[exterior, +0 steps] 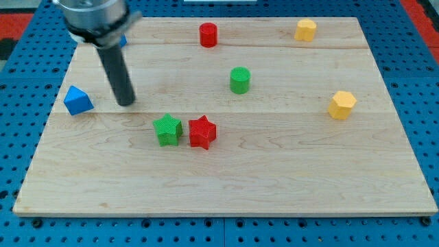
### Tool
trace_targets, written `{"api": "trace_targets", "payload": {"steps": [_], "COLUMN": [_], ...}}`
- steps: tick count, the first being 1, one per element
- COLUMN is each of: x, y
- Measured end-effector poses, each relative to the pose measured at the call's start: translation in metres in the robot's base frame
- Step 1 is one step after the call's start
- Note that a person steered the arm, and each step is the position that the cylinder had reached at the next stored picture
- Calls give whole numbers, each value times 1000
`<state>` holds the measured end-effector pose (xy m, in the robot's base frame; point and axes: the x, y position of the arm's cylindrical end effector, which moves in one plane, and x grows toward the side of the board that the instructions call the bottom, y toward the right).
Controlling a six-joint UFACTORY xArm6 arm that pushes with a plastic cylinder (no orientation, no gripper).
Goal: Push the blue triangle towards bottom left
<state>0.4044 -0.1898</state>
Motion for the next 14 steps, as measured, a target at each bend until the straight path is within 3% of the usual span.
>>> {"api": "trace_targets", "payload": {"steps": [1, 2, 3, 5, 6, 7, 8, 10, 14], "x": [-4, -4, -6, 59, 66, 89, 91, 42, 36], "y": [-106, -114, -115, -82, -115, -101, -58, -97, -95]}}
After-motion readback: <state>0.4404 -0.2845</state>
